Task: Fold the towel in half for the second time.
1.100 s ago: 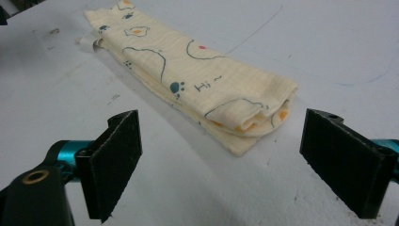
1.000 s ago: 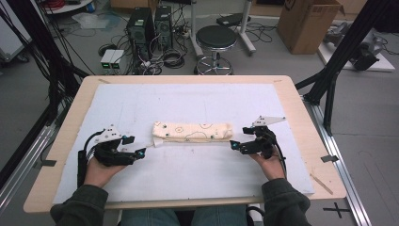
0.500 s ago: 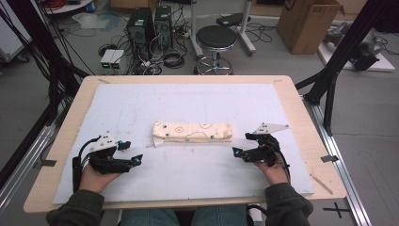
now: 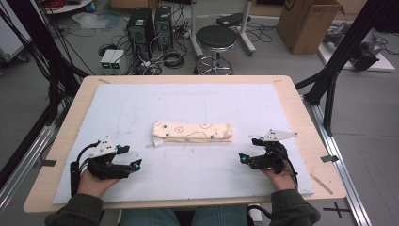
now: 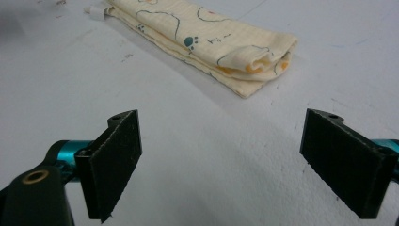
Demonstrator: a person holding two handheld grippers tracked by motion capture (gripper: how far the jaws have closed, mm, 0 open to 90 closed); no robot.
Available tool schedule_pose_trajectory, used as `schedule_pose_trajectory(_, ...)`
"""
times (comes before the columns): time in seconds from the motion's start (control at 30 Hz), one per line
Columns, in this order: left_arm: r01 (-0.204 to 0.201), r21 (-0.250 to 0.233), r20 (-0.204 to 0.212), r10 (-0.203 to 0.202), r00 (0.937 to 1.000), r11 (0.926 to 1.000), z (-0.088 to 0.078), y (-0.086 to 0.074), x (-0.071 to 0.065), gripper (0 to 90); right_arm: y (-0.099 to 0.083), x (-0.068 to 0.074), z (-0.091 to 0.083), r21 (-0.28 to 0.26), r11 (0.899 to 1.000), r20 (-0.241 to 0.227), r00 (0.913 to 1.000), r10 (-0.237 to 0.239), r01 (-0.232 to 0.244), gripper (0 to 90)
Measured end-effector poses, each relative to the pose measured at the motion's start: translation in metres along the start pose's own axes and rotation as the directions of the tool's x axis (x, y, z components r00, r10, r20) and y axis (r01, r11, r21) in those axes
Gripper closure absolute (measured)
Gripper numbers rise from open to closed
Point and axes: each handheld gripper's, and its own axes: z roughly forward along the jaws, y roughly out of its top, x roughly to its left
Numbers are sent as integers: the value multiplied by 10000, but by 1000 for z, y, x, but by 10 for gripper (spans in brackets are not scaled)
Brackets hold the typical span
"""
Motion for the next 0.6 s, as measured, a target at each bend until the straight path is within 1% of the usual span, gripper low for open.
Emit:
schedule_pose_trajectory(0.17,-2,-19,-24,2,10000,10000,-5,-3,-3,274,-5,1,-6,25,10000,91,9999,64,-65,124)
schedule_pose_trajectory(0.27,25,53,-12,-25,10000,10000,-6,-5,-4,274,-9,1,-9,-9,10000,151,9999,68,-68,124)
schedule_pose_trajectory(0.33,-6,44,-34,7,10000,10000,-7,-6,-5,273,-11,2,-10,51,10000,117,9999,52,-53,124)
schedule_pose_trajectory(0.43,7,104,-55,-7,10000,9999,-8,-8,-6,273,-13,3,-12,127,9999,120,9999,98,-99,124)
schedule_pose_trajectory(0.47,-28,162,-32,29,10000,9999,-8,-9,-6,273,-14,3,-12,139,9999,101,9999,24,-26,124)
schedule_pose_trajectory(0.5,55,137,-53,-54,10000,9999,-8,-10,-7,273,-15,3,-12,87,9999,105,9999,55,-56,124)
schedule_pose_trajectory(0.6,15,263,-20,-14,10000,9997,-7,-13,-8,273,-16,3,-14,71,10000,125,9999,7,-8,124)
